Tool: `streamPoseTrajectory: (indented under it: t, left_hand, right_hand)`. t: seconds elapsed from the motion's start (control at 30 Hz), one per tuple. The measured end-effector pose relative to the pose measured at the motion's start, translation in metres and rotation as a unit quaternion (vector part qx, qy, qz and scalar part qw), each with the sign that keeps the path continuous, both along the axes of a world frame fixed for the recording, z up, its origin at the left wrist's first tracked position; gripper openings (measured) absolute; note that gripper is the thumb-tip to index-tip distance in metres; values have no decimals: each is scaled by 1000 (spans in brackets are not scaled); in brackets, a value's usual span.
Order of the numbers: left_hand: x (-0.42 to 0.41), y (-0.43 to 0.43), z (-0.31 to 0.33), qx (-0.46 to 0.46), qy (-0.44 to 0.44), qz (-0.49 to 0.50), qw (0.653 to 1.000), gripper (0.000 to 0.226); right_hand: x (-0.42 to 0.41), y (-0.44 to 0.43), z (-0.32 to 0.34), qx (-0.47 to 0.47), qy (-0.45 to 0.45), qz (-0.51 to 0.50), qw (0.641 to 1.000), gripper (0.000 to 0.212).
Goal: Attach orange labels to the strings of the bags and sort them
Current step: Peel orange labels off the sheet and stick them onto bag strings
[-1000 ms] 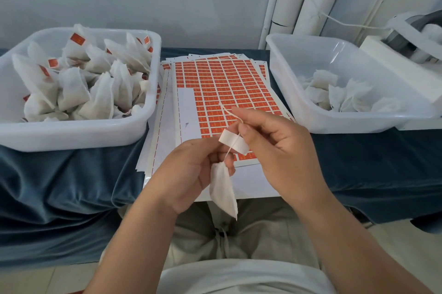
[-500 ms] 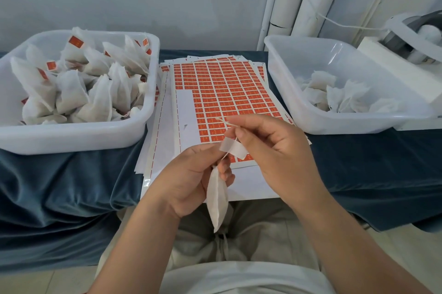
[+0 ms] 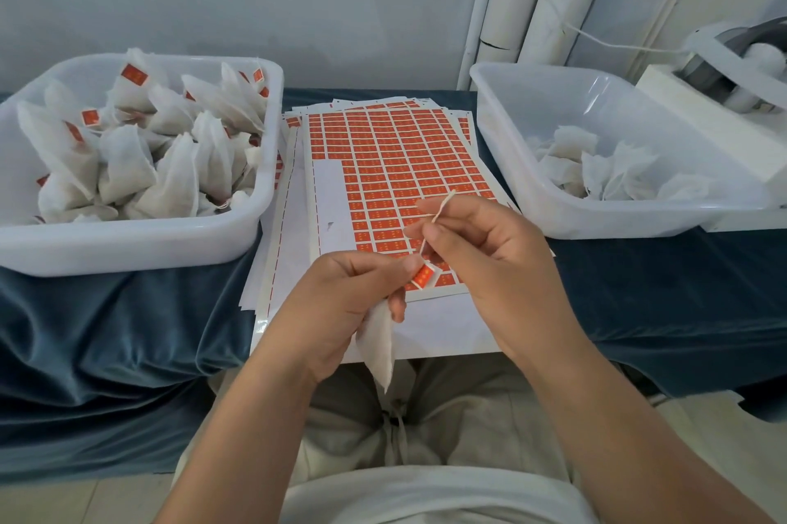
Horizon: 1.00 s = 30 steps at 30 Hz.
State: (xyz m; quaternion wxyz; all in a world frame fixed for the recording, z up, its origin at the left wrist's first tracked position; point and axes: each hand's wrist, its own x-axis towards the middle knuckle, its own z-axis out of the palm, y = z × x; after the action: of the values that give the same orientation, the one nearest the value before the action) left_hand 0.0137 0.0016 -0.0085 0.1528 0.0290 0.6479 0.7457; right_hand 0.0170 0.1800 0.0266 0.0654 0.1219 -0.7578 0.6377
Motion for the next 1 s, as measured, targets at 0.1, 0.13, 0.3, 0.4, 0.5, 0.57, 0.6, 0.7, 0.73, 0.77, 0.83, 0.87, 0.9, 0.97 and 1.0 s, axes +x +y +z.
streamPoseTrajectory:
  t: [0.1,0.13,0.3,0.4,0.5,0.57,0.6,0.7,0.73,0.77,0.83,0.87,0.9,0.97,1.0]
  left_hand:
    - [4,2,5,-38,35,8,999,36]
    - [5,3,7,-41,42,12,998,34]
    - [8,8,9,-52,101,74,991,28]
    - [8,12,6,-62,147,144,977,22]
    - [9,13,5,-73,181,166,967,21]
    - [10,12,5,-67,185,156,968,22]
    - [9,11,5,-65,181,153,969,23]
    - [6,8,6,-64,165,150,973,22]
    - [6,8,5,-59,161,145,974,22]
    - [6,8,5,-53,159,138,976,22]
    - [7,10,4,-48,162,123,978,21]
    - [7,11,4,-53,168,119,977,21]
    - [8,12,4,-62,177,118,975,22]
    - [8,13,3,-77,191,109,972,23]
    - [8,13,3,-84,195,105,972,23]
  right_hand:
    - [0,-1,-2,-3,-4,6,1000,19]
    - [0,-2,-2,-9,-7,7,1000,18]
    - [-6,-2,-4,-53,-57,16,997,38]
    - [-14,-6,-5,-40,-147,6,988,45]
    - [-12,-5,-9,108,-118,34,987,29]
    - [-7,-4,-13,154,-55,63,985,33]
    - [-5,-3,-14,152,-31,64,986,33]
    - [-7,-2,-15,164,14,57,985,32]
    - [-8,-1,-15,171,18,58,983,31]
    - [-8,-1,-16,175,17,61,982,31]
    - [-6,-2,-17,170,14,68,983,28]
    - [-5,-3,-17,167,18,68,983,28]
    - [-4,-5,-18,166,23,65,984,28]
    - [-3,-7,-20,168,27,53,984,29]
    - [-2,-7,-22,173,30,46,983,29]
